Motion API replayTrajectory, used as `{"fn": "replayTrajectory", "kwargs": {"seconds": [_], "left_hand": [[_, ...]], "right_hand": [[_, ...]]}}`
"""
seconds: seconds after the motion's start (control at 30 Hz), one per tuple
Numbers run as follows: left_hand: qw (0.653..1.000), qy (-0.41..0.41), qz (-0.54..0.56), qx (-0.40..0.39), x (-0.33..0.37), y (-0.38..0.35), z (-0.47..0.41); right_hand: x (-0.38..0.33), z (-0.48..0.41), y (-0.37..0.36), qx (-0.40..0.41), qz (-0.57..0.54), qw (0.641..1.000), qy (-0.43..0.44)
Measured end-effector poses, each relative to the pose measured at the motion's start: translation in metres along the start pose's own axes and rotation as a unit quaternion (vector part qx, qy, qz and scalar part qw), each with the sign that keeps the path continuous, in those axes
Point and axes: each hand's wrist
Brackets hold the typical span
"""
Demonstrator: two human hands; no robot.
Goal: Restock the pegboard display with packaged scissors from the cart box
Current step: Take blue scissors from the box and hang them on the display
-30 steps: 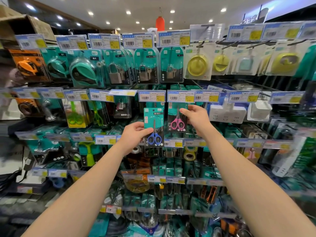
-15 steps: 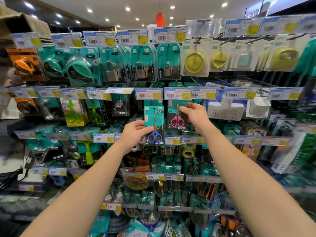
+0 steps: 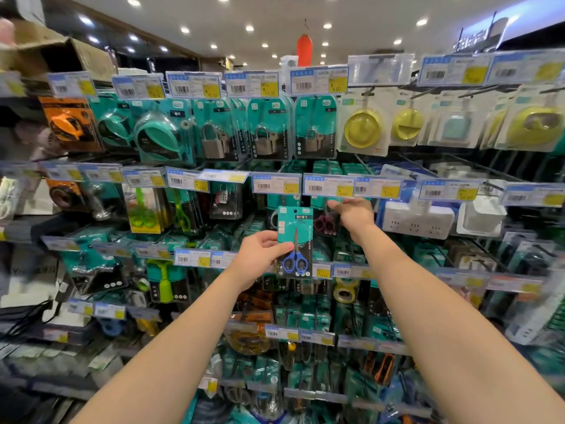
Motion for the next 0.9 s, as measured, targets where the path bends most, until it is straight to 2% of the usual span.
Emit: {"fn": "replayTrajectory", "kwargs": {"seconds": [0.1, 0.37, 0.43, 0.53, 0.63, 0.9], "left_hand": [[1.0, 0.002, 0.003, 0.003, 0.0, -0.002, -0.007], [0.999, 0.003, -0.034, -0.003, -0.002, -0.019, -0.023], [0.999, 0.007, -0.036, -0.006, -0.001, -0.023, -0.025], [1.0, 0.001, -0.029, -0.009, 0.0, -0.028, -0.031], [0.999, -0.011, -0.034, -0.017, 0.005, -0.032, -0.035], [0.997, -0.038, -0.065, -0.035, 0.01, -0.039, -0.037]], "right_hand": [[0.006, -0.009, -0.004, -0.005, -0.014, 1.0, -0.003], [0.028, 0.017, 0.006, 0.073, 0.057, 0.995, 0.045], [0.033, 0.027, 0.01, 0.048, 0.042, 0.997, 0.05], [0.035, 0.042, 0.015, -0.057, -0.021, 0.998, 0.03], [0.036, 0.051, 0.019, -0.13, 0.008, 0.99, 0.05], [0.038, 0.046, 0.025, -0.121, 0.013, 0.989, 0.09]]}}
Point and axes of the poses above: each hand's wrist, its own z-axis away from the middle knuckle, its own y-axis out of the back of the hand, x = y × z, and after that the axes turned 9 degrees about -y, right-handed
